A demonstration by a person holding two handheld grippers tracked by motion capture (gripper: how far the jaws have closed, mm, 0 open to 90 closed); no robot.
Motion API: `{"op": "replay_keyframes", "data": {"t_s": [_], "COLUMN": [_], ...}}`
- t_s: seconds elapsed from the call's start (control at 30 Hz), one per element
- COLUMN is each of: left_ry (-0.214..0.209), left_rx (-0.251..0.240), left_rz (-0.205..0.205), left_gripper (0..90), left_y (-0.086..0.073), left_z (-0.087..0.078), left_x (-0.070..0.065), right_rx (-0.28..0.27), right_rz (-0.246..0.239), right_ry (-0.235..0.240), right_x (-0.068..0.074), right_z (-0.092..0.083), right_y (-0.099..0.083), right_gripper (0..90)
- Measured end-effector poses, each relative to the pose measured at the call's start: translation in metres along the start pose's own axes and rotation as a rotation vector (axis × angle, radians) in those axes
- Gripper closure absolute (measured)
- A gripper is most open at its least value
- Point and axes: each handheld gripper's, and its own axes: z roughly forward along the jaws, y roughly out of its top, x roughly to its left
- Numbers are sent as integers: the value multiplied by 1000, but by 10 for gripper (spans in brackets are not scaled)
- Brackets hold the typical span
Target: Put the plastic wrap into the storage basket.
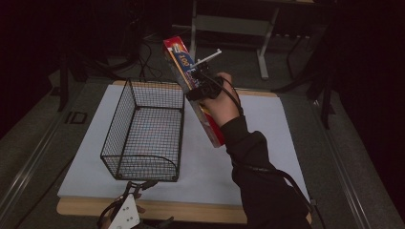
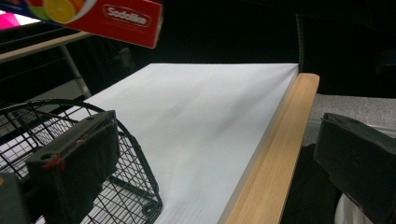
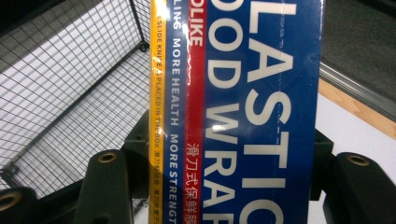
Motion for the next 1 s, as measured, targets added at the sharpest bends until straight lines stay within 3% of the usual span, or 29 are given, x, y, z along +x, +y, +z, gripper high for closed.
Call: {"op": "replay_keyframes", "data": {"t_s": [0.17,0.77,0.83,1.0], "left_ry": [1,1,2,-6], "left_rx": [-3,-9,-10,-27], "left_rz": [0,2,4,-6], "left_gripper": [7,7,7,7], "left_y": [0,1,1,2], "left_z": [-1,-2,-3,-5], "left_x": [0,-1,-1,-1], "right_rx": [-23,-72,-92,-109], "right_rz": [8,-44,-31,-25], "right_ry": [27,88,118,133], "right_x": [12,69,78,95], "right_z": [2,22,27,41], "right_y": [8,33,37,40], "right_gripper": [399,399,399,398]}}
